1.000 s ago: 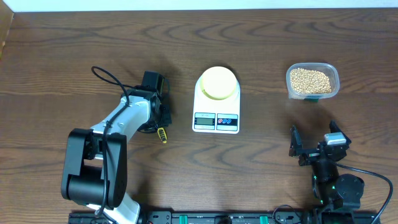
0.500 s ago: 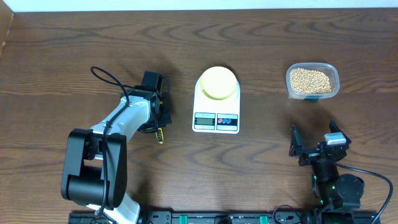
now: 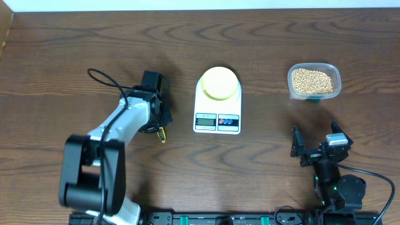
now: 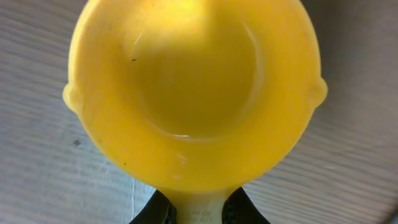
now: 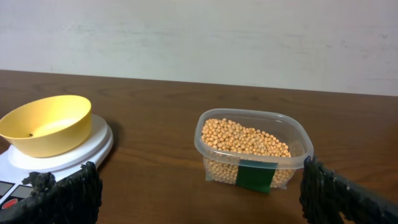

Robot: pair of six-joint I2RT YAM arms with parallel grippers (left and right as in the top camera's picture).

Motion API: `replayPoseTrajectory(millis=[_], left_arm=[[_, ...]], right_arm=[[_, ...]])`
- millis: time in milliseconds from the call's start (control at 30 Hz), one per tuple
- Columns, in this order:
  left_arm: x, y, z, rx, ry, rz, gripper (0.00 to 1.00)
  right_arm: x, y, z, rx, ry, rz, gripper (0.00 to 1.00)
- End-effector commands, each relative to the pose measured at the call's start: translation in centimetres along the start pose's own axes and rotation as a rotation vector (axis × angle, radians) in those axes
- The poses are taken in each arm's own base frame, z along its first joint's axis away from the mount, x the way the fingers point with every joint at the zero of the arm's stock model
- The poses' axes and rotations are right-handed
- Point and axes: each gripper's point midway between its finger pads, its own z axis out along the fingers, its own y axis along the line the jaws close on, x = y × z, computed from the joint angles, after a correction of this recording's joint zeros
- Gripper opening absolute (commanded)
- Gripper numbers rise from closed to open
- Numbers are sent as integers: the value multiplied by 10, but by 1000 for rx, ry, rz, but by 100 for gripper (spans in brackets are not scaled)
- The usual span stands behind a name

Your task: Scoop item into bowl and weigh 50g on scale

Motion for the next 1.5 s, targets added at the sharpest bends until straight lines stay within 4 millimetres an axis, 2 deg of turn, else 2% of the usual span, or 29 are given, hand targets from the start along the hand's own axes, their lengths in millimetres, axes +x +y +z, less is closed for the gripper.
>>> replayPoseTrajectory(millis=[0,200,300,400,1200,1300,1467], left_arm=[[-22,-11,-37,75,-115,-150,8],[-53,-25,-89,222,-295,-308,8],[-57,-26,-109,273,-338,-374,8],[-56,-27,-121,294,-361,-376,8],[-48,-25,-121,291,-327,-396,8],[-55,-27,-125,312,-358,-416,8],[-80,-35,-140,383,-454,-470,7]], right_arm=[[1,-1,0,5,2,-11,99],[1,-1,0,5,2,-11,99],[1,-1,0,5,2,-11,99],[1,-1,0,5,2,-11,99],[1,-1,0,5,2,-11,99],[1,-1,0,5,2,-11,99],[-5,-2,0,15,-22,-14,99]])
